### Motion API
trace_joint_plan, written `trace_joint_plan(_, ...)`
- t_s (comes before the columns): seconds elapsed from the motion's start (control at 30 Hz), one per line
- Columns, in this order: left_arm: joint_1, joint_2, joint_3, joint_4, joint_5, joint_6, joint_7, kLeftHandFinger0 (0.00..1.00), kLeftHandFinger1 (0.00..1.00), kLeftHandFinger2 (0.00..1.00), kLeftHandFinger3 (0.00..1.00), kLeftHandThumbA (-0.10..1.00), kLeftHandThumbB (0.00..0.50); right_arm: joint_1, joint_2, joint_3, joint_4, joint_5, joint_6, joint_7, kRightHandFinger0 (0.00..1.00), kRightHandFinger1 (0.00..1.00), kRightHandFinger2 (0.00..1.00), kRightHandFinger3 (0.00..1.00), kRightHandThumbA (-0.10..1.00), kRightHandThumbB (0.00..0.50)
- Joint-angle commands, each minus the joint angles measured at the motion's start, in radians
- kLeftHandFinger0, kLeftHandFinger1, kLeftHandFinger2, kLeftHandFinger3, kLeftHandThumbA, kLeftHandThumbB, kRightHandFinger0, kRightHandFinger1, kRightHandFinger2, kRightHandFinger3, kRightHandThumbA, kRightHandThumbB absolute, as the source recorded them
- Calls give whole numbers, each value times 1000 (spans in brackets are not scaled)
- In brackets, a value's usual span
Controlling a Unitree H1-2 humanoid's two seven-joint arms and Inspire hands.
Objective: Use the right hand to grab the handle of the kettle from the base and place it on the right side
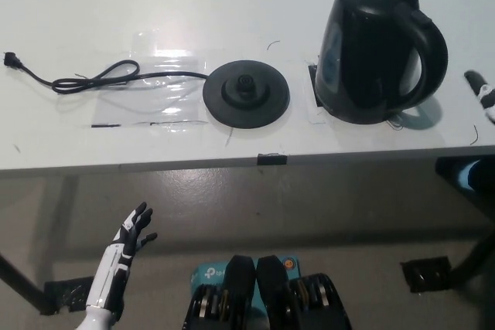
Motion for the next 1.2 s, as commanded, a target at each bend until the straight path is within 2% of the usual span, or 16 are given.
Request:
trace_joint_plan(0.0, -24, 12, 7, -5, -32, -40, -10, 903, 1000, 1000, 1000, 1000, 500, 109, 132, 37, -147, -323, -267, -139, 1000, 1000, 1000, 1000, 1000, 361)
trace_joint_plan(0.03, -24, 13, 6, -3, -31, -43, -11, 903, 1000, 1000, 1000, 1000, 500, 159, 134, 89, -143, -344, -277, -145, 1000, 1000, 1000, 1000, 1000, 378)
trace_joint_plan(0.13, -14, 13, 0, -14, -4, -36, -2, 907, 1000, 1000, 1000, 1000, 500, 253, 103, 209, -7, -359, -277, -198, 1000, 1000, 1000, 1000, 1000, 383)
trace_joint_plan(0.3, -6, 11, -5, -16, -5, -33, -8, 933, 1000, 1000, 1000, 1000, 500, 281, 83, 279, 241, -265, -277, -239, 1000, 1000, 1000, 1000, 1000, 345)
trace_joint_plan(0.4, -15, 14, -3, -13, -15, -42, -11, 938, 1000, 1000, 1000, 1000, 500, 252, 69, 307, 368, -234, -277, -249, 1000, 1000, 1000, 1000, 1000, 349)
trace_joint_plan(0.5, -32, 15, 4, -8, -13, -43, -5, 964, 1000, 1000, 1000, 1000, 500, 223, 63, 301, 431, -221, -277, -213, 1000, 1000, 1000, 1000, 997, 289)
trace_joint_plan(0.57, -29, 15, 5, -11, -4, -44, 0, 999, 1000, 1000, 1000, 1000, 500, 222, 60, 301, 445, -215, -277, -203, 1000, 1000, 1000, 1000, 981, 276)
trace_joint_plan(0.83, -12, 10, 11, -24, 7, -41, 12, 1000, 1000, 1000, 1000, 1000, 500, 234, 60, 306, 487, -191, -277, -176, 1000, 1000, 1000, 1000, 878, 212)
trace_joint_plan(0.97, -5, 11, 10, -20, 13, -46, 11, 1000, 1000, 1000, 1000, 1000, 500, 248, 65, 309, 490, -183, -277, -174, 1000, 1000, 1000, 1000, 819, 198)
trace_joint_plan(1.07, 3, 10, 10, -22, 10, -50, 10, 1000, 1000, 1000, 1000, 1000, 500, 257, 70, 309, 490, -176, -277, -163, 1000, 1000, 1000, 1000, 814, 220)
trace_joint_plan(1.17, 15, 9, 7, -25, 26, -51, 19, 1000, 1000, 1000, 1000, 1000, 500, 269, 66, 314, 483, -164, -277, -151, 1000, 1000, 1000, 1000, 801, 219)
